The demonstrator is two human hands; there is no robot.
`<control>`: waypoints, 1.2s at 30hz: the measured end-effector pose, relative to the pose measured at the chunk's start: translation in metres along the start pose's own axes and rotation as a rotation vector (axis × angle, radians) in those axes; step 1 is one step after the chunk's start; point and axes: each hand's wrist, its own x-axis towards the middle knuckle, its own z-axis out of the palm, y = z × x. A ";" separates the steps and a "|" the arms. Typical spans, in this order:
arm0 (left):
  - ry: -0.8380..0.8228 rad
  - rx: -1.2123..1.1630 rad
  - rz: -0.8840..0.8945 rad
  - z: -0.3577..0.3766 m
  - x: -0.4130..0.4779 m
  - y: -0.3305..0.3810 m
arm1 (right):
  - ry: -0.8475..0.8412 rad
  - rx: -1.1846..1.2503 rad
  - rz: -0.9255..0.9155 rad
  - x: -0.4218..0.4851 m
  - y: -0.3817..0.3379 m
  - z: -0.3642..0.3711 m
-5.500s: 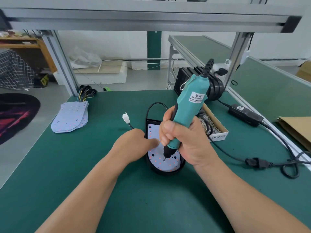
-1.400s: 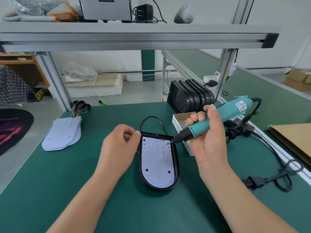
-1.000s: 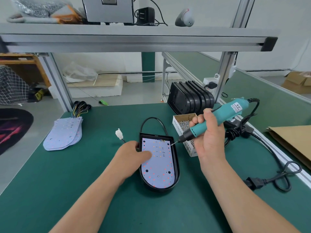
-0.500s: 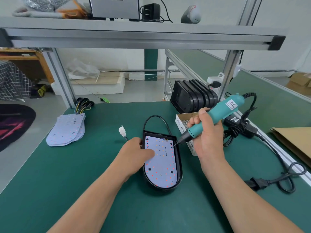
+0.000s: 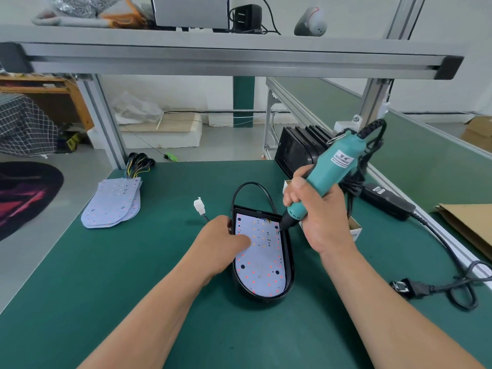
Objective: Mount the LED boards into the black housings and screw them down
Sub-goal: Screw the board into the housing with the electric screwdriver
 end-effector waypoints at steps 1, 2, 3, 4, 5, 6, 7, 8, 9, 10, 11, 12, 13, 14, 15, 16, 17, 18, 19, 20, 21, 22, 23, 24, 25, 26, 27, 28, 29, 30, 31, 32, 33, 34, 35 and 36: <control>-0.006 -0.001 0.009 0.000 0.000 0.000 | -0.012 0.000 0.005 0.001 0.000 0.001; -0.014 0.001 0.019 0.000 0.001 0.000 | -0.020 0.005 0.013 0.001 0.000 0.001; -0.019 0.003 0.029 0.001 0.001 -0.001 | -0.023 0.012 0.022 0.002 0.000 0.002; -0.024 -0.001 0.034 0.001 0.002 -0.001 | -0.026 0.020 0.033 0.003 -0.001 0.003; -0.026 -0.005 0.034 0.001 0.002 -0.001 | -0.032 0.025 0.043 0.004 -0.001 0.003; -0.028 -0.005 0.030 0.001 0.002 0.000 | -0.042 0.027 0.048 0.004 -0.001 0.004; -0.030 -0.004 0.030 0.001 0.002 0.000 | -0.056 0.026 0.050 0.004 -0.001 0.004; -0.034 -0.003 0.023 0.001 0.002 0.000 | -0.072 0.025 0.050 0.004 -0.002 0.005; -0.032 -0.003 0.015 0.001 0.001 0.001 | -0.082 0.030 0.050 0.002 -0.001 0.004; -0.027 -0.007 0.003 0.001 0.001 0.001 | -0.082 0.043 0.050 0.001 0.000 0.003; -0.018 -0.012 -0.006 0.001 0.001 0.002 | -0.071 0.061 0.048 0.000 0.000 0.001; -0.012 -0.013 -0.010 0.001 0.000 0.002 | -0.053 0.076 0.045 0.000 -0.001 -0.001; -0.007 -0.007 -0.006 0.001 -0.001 0.002 | -0.033 0.085 0.041 0.000 0.000 -0.002; -0.011 0.001 -0.005 0.000 -0.001 0.003 | -0.013 0.089 0.035 0.000 0.000 -0.004; -0.015 0.010 -0.005 0.001 -0.002 0.003 | 0.004 0.088 0.029 0.000 0.000 -0.004; -0.021 0.015 -0.009 0.000 -0.002 0.003 | 0.013 0.085 0.023 0.000 0.000 -0.003; -0.026 0.018 -0.012 0.000 -0.002 0.003 | 0.017 0.085 0.017 0.000 0.001 -0.002; -0.033 0.024 -0.014 -0.001 -0.002 0.002 | 0.020 0.087 0.011 -0.001 0.001 -0.002; -0.039 0.034 -0.012 -0.002 -0.003 0.003 | 0.021 0.089 0.005 -0.001 0.001 -0.002; -0.042 0.050 -0.010 -0.003 -0.004 0.003 | 0.019 0.089 0.001 -0.001 0.001 -0.003; -0.037 0.064 -0.012 -0.004 -0.004 0.004 | 0.013 0.087 -0.001 -0.002 0.000 -0.004; -0.034 0.071 -0.016 -0.005 -0.005 0.004 | 0.004 0.085 -0.003 -0.002 -0.002 -0.005; -0.035 0.072 -0.025 -0.006 -0.006 0.004 | -0.005 0.087 -0.008 -0.002 -0.004 -0.006; -0.042 0.066 -0.030 -0.006 -0.005 0.003 | -0.010 0.090 -0.014 -0.002 -0.007 -0.007; -0.050 0.062 -0.033 -0.005 -0.005 0.003 | -0.010 0.089 -0.023 -0.002 -0.011 -0.007; -0.060 0.061 -0.028 -0.005 -0.005 0.002 | -0.004 0.095 -0.030 -0.001 -0.014 -0.007; -0.067 0.064 -0.023 -0.005 -0.005 0.002 | 0.004 0.122 -0.034 -0.001 -0.018 -0.007; -0.076 0.062 -0.018 -0.005 -0.004 0.003 | 0.016 0.176 -0.031 0.000 -0.021 -0.007; -0.078 0.045 -0.021 -0.006 -0.005 0.004 | 0.031 0.245 -0.021 0.001 -0.023 -0.007; -0.062 0.010 -0.041 -0.007 -0.006 0.006 | 0.053 0.305 -0.007 0.001 -0.024 -0.008; -0.026 -0.019 -0.069 -0.008 -0.006 0.007 | 0.086 0.350 0.011 0.000 -0.023 -0.009; 0.031 -0.026 -0.076 -0.011 -0.004 0.007 | 0.122 0.388 0.033 0.000 -0.022 -0.011; 0.106 -0.010 -0.054 -0.013 -0.001 0.006 | 0.156 0.424 0.057 -0.001 -0.021 -0.013; 0.163 -0.019 -0.035 -0.016 0.001 0.005 | 0.186 0.456 0.079 -0.002 -0.020 -0.014; 0.198 -0.071 -0.030 -0.019 0.002 0.006 | 0.210 0.481 0.098 -0.002 -0.018 -0.016; 0.204 -0.182 -0.031 -0.022 0.003 0.006 | 0.227 0.497 0.113 -0.003 -0.018 -0.016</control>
